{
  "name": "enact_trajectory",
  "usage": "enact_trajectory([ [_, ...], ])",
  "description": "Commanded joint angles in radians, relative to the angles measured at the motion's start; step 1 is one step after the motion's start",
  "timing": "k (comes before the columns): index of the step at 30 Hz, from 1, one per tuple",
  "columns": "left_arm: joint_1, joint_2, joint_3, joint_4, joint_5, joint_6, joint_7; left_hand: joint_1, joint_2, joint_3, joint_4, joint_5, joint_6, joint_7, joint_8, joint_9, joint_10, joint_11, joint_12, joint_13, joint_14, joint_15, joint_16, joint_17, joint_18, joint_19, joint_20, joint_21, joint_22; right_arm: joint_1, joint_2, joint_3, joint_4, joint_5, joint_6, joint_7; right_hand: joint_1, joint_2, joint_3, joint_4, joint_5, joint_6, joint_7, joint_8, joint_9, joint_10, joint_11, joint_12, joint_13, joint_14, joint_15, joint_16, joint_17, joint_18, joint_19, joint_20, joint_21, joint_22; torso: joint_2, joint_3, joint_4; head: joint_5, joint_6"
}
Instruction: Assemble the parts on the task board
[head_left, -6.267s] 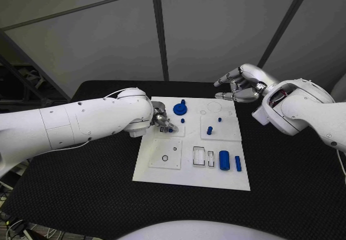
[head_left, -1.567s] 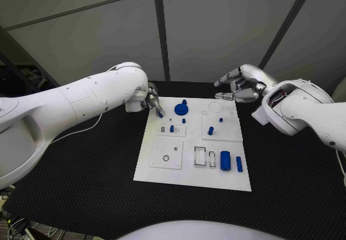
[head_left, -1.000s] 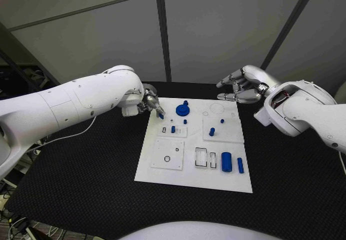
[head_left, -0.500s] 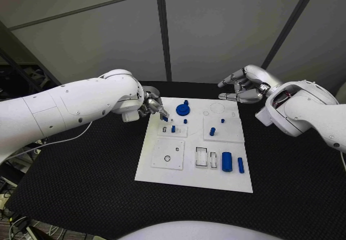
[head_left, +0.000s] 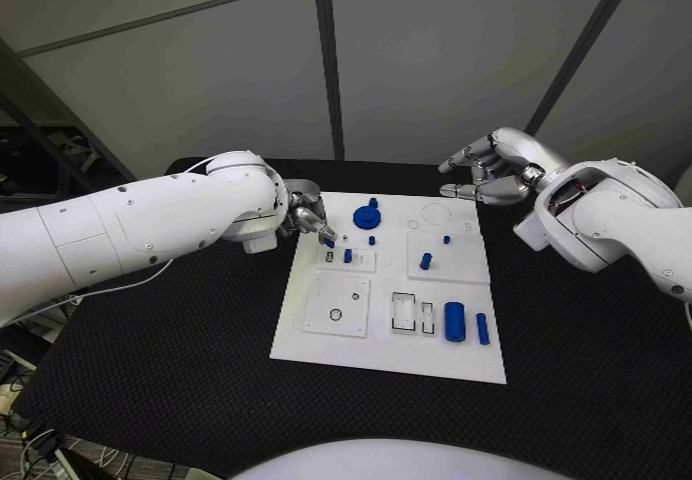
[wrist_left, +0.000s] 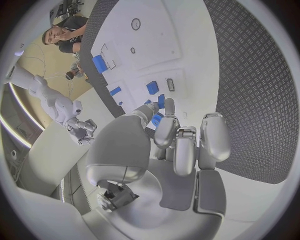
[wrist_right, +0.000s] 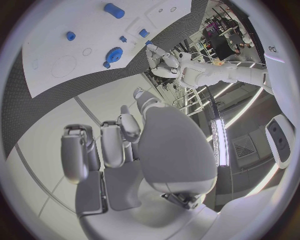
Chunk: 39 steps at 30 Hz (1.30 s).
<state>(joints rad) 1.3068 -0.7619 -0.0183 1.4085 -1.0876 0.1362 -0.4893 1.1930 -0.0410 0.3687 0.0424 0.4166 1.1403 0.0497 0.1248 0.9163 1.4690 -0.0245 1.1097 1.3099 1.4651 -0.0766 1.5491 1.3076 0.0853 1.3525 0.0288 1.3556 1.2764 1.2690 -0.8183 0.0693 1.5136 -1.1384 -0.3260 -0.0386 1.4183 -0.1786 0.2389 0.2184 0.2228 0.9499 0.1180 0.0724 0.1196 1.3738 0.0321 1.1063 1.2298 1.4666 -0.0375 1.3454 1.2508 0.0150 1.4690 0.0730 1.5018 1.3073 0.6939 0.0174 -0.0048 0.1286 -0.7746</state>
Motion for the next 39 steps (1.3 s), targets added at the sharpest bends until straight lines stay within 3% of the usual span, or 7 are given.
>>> enact_trajectory([
  [1,-0.006,-0.004,0.000,0.013,-0.098,-0.037,0.035,-0.002,-0.008,0.196,-0.195,0.004,0.014,-0.008,0.004,0.001,0.059,-0.007,-0.003,0.160,0.100,-0.008,0.006,0.241,-0.007,0.006,0.002,0.004,0.002,0.002,0.000,0.001,0.002,0.003,0.002,0.007,-0.008,0.000,0.007,0.001,0.003,0.007,-0.001,-0.006,-0.001,0.002,-0.002,0.000,0.000,0.031,-0.007,-0.003,0.000,0.009,0.047,-0.006,-0.002,0.175,0.000,-0.0002,0.0004,0.000,-0.002],
  [22,-0.049,-0.008,0.000,0.035,-0.169,-0.052,0.051,-0.002,-0.010,0.198,-0.197,0.004,0.016,-0.008,0.005,0.002,0.060,-0.008,-0.007,0.159,0.100,-0.008,0.006,0.242,-0.007,0.007,0.001,0.005,0.004,0.001,-0.002,0.001,0.003,0.003,0.004,0.009,-0.010,0.001,0.007,0.002,0.003,0.007,-0.001,-0.006,-0.001,0.002,-0.002,0.000,0.000,0.031,-0.007,-0.004,0.000,0.009,0.047,-0.006,-0.002,0.176,0.000,0.0000,-0.0002,0.001,-0.010],
  [39,-0.056,-0.018,0.000,0.045,-0.177,-0.005,0.045,-0.002,-0.013,0.199,-0.199,0.005,0.018,-0.009,0.005,0.003,0.060,-0.008,-0.011,0.158,0.100,-0.009,0.006,0.241,-0.007,0.006,0.001,0.004,0.002,0.001,-0.002,0.001,0.002,0.003,0.006,0.009,-0.010,0.001,0.007,0.002,0.003,0.007,-0.001,-0.006,-0.001,0.002,-0.002,0.000,0.000,0.031,-0.007,-0.004,0.000,0.009,0.047,-0.006,-0.002,0.176,0.000,0.0000,-0.0004,0.003,-0.012],
])
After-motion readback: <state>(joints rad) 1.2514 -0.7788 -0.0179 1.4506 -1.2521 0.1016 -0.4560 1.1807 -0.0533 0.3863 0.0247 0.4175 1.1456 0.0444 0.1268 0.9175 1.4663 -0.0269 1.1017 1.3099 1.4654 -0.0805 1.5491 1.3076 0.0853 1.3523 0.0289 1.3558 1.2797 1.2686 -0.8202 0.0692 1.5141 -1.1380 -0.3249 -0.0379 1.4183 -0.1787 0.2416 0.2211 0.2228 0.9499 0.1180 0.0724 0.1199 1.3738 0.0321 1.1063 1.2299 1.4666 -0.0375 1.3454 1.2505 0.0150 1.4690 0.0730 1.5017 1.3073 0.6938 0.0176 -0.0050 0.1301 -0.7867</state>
